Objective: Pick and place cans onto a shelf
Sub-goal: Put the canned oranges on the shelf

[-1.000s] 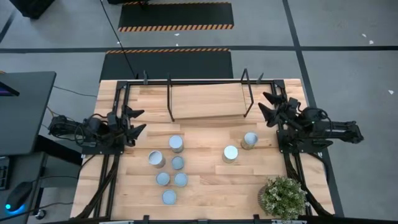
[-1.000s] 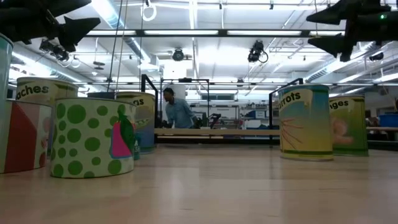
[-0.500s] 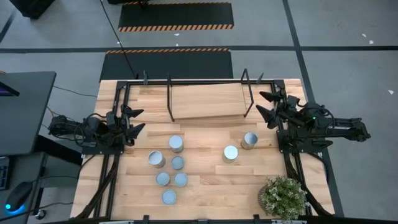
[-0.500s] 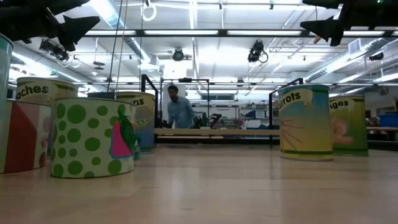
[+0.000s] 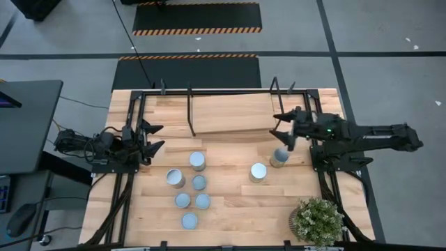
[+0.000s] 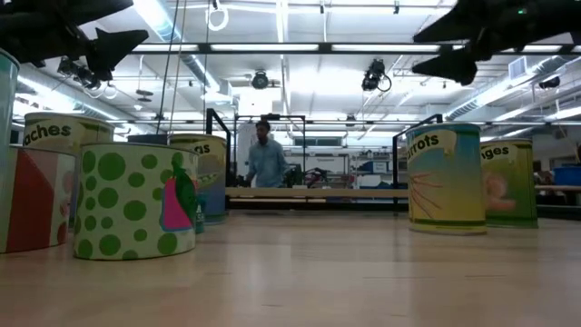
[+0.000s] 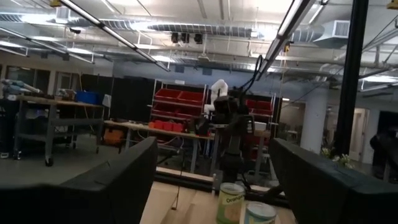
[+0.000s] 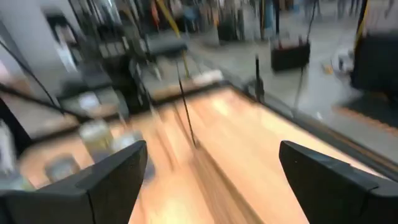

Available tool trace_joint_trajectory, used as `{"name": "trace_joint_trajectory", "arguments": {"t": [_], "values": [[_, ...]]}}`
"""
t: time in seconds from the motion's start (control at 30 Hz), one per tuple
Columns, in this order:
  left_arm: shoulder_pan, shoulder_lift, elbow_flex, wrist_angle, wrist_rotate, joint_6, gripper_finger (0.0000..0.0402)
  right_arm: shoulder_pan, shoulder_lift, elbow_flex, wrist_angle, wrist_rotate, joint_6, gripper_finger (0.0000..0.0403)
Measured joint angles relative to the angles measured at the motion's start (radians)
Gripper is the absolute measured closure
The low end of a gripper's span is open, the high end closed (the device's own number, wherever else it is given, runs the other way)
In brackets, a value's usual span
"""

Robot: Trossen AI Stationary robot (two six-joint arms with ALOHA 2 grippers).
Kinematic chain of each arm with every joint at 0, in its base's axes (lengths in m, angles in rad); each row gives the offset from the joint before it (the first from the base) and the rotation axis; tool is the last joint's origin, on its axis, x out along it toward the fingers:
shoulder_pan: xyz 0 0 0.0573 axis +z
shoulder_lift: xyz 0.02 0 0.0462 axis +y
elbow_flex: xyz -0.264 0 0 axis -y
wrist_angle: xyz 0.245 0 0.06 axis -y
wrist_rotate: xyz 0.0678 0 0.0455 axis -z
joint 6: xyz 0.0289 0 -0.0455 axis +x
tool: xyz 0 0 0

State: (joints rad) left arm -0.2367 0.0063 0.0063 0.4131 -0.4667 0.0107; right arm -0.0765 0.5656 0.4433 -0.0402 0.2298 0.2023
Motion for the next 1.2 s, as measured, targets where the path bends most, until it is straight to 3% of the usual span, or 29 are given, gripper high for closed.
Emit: {"name": "trace_joint_trajectory", "arguments": {"t": [0.33,0.67,1.2], "values": [[0.000,0.000,0.000,-0.021,-0.012,0.007,0.0086,0.091,0.301,0.263,-0.365,0.066,-0.006,0.0031],[0.000,0.000,0.000,0.033,-0.055,0.095,0.0086,0.175,0.528,0.504,-0.774,0.173,0.165,0.0031],[0.000,0.000,0.000,0.053,-0.077,0.151,0.0086,0.177,0.749,0.559,-0.979,0.128,0.537,0.0031]]}}
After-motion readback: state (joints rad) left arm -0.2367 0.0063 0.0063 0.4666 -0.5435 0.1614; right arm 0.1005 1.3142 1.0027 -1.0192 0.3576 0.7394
